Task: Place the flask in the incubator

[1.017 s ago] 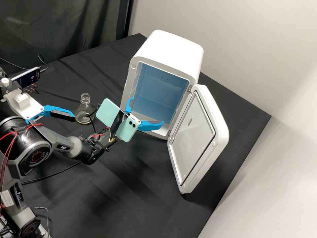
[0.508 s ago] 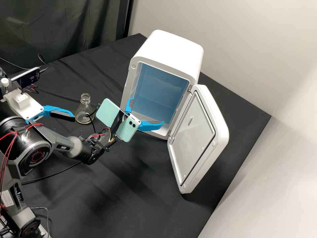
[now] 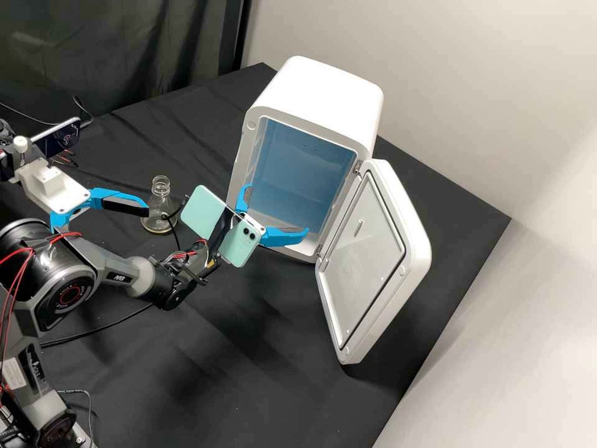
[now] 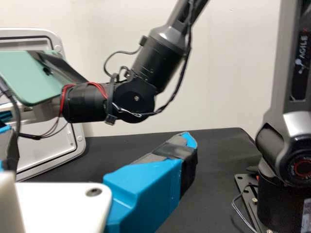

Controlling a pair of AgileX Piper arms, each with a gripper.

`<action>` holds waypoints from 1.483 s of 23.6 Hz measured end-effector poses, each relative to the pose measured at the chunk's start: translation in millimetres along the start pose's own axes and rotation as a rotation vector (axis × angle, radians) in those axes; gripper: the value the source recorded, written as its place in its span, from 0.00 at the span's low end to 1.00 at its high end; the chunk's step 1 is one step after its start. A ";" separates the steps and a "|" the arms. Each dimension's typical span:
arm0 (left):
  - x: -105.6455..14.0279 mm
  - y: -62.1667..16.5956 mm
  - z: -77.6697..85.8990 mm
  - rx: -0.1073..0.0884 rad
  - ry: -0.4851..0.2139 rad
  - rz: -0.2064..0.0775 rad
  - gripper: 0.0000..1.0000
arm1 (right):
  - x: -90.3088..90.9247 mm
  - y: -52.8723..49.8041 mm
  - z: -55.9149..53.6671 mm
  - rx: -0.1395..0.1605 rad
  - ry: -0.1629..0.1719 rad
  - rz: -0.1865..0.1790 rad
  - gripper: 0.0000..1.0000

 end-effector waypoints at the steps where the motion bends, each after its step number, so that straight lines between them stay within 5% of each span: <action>1: -0.3 1.8 -0.8 -0.006 0.003 0.006 1.00 | 0.0 0.0 0.0 0.000 0.000 0.000 1.00; 5: -4.2 -0.8 -4.1 0.005 0.001 -0.002 1.00 | 0.0 0.0 0.0 0.000 0.000 0.000 1.00; 12: -17.2 -3.9 -17.2 -0.011 0.018 -0.015 1.00 | 0.0 0.0 0.0 0.000 0.000 0.000 1.00; 28: -55.7 -30.7 -45.2 0.025 0.041 -0.087 1.00 | 0.0 0.0 0.0 0.000 0.000 0.000 1.00; 35: -58.2 -31.6 -48.1 0.023 0.054 -0.088 1.00 | 0.0 0.0 0.0 0.000 0.000 0.000 1.00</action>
